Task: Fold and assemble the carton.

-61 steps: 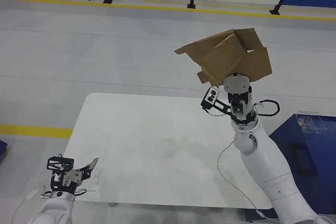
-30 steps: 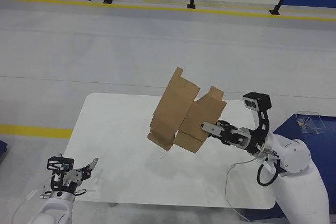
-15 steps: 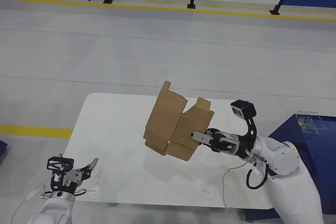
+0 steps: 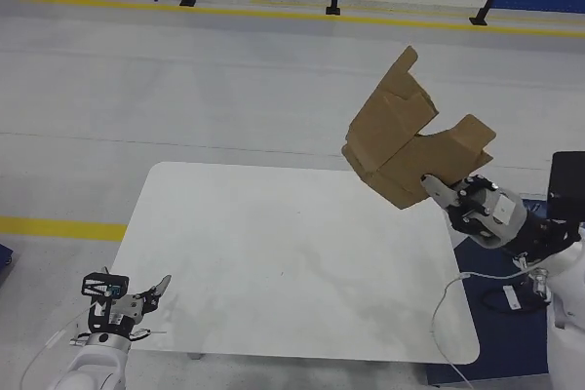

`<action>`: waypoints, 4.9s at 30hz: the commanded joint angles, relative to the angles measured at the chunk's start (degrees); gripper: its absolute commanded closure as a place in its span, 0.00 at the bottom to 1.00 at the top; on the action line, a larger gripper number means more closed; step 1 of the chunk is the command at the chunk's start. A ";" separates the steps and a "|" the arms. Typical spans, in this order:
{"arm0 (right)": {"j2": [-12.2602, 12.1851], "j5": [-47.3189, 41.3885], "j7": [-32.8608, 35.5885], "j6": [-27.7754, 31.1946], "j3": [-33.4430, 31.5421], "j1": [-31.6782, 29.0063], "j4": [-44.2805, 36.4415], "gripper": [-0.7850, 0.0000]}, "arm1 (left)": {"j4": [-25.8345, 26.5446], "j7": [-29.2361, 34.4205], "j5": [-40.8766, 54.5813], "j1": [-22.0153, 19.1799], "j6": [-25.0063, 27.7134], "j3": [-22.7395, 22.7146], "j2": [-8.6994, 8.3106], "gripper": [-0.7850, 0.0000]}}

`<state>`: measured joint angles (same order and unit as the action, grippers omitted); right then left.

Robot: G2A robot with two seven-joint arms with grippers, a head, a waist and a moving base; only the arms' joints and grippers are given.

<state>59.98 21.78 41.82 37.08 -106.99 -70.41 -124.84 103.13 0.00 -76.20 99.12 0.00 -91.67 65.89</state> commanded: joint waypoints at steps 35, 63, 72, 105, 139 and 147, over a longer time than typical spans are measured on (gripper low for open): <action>-0.02 138.09 -55.02 -38.46 29.44 -30.31 -9.65 1.00 | 0.00 0.00 0.00 0.00 0.00 0.00 0.00 0.00; -0.83 0.77 -19.85 0.66 11.85 -10.94 -1.38 1.00 | 0.00 0.00 0.00 0.00 0.00 0.00 0.00 0.00; -1.35 -30.36 0.82 -0.22 27.73 -6.43 13.42 1.00 | 0.00 0.00 0.00 0.00 0.00 0.00 0.00 0.00; -1.04 -105.47 8.09 -23.93 21.92 -6.78 4.45 1.00 | 0.00 0.00 0.00 0.00 0.00 0.00 0.00 0.00; 2.33 -115.06 14.51 -48.21 24.43 -1.48 17.30 1.00 | 0.00 0.00 0.00 0.00 0.00 0.00 0.00 0.00; 1.47 -90.50 26.48 -31.84 15.44 -2.89 17.89 1.00 | 0.00 0.00 0.00 0.00 0.00 0.00 0.00 0.00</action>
<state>61.47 -71.09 67.18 3.58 -91.21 -73.06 -107.45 103.13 0.00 -76.20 99.12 0.00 -91.67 65.89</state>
